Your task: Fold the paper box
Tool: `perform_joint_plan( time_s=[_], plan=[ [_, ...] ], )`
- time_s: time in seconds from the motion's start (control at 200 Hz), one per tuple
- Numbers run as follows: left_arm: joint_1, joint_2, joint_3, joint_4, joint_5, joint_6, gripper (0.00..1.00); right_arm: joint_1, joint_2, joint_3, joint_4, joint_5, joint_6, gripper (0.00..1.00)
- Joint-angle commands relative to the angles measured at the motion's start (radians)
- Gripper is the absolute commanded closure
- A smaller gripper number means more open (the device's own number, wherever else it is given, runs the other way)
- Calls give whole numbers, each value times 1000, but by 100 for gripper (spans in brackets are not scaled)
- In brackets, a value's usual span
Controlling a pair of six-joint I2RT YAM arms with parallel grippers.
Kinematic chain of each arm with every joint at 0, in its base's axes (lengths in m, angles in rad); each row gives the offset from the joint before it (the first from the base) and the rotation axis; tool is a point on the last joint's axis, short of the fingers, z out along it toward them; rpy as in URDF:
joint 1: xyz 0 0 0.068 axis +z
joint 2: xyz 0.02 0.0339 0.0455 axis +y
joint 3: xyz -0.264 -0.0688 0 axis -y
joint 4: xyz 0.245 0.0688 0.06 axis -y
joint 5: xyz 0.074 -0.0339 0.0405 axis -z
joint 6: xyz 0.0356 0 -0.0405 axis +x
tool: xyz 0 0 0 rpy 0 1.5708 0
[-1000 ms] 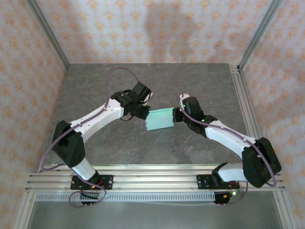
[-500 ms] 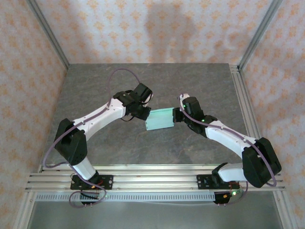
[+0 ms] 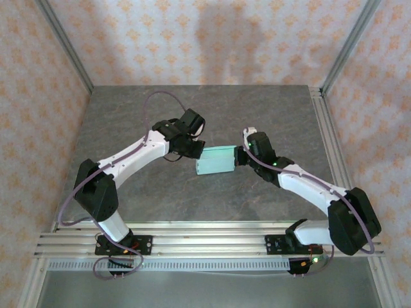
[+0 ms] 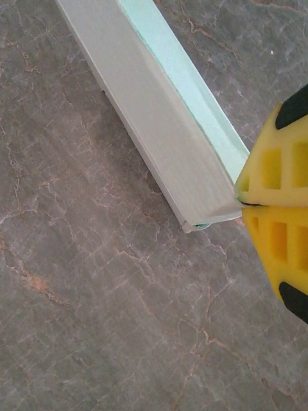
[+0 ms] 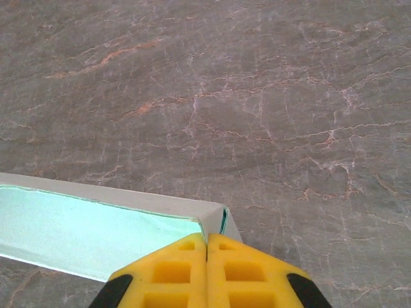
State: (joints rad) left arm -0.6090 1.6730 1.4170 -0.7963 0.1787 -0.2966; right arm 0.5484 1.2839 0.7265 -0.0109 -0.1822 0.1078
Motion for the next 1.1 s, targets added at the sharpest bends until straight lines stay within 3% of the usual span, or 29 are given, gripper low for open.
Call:
perform_joint_plan(
  time_s=[0.0,0.41,1.096],
  plan=[
    [3,19,41,-12,30,-74,100,16,-26,-24,-4,34,-39,100],
    [2,38,63,60,164,-322,100,48,-46,-52,25,104,-101,100],
    [9,38,72,137,284,-448,100,54,-55,-121,70,162,-143,100]
  ],
)
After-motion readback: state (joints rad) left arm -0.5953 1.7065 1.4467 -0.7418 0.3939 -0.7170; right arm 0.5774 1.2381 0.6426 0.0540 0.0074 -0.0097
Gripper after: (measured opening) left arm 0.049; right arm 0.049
